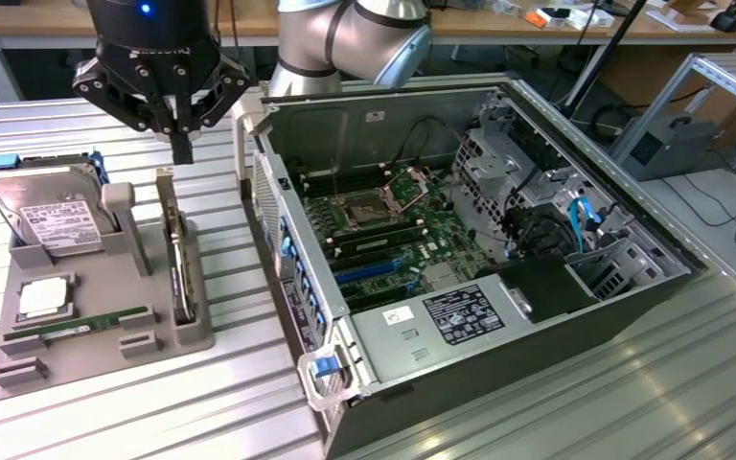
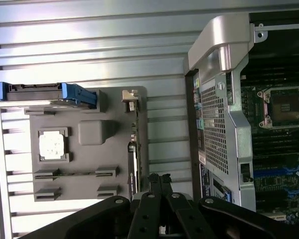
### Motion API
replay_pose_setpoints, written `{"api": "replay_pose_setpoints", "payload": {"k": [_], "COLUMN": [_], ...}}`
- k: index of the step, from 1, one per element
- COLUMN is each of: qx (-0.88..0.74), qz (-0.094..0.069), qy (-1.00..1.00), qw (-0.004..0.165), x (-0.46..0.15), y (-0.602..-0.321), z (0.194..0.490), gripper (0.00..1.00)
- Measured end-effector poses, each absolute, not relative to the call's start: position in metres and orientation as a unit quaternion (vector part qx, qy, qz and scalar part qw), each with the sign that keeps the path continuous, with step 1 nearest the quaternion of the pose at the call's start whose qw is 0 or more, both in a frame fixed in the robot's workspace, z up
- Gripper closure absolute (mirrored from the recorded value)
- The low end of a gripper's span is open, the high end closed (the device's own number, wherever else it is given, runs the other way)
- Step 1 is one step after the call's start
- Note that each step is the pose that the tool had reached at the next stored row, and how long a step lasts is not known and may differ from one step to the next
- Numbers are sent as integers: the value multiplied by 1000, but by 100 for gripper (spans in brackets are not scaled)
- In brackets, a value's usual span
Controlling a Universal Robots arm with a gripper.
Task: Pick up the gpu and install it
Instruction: 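Reach for the gpu, then pick up the gpu and move the gpu toward the slot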
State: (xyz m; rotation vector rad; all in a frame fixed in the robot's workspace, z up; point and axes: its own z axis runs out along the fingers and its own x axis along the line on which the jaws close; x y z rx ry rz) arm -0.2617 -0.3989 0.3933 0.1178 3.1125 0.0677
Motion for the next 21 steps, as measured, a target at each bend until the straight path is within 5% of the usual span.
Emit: {"api": "replay_pose_setpoints", "payload": {"k": [14,16,17,21], "qx": [38,38,38,38], "qz": [22,22,22,22], "qy": [999,999,999,999], "qw": [13,13,13,13], "x": [-262,-262,-262,-262], "y": [-399,-399,-399,-399], "z": [393,393,393,393], "gripper": [89,76,58,58]}}
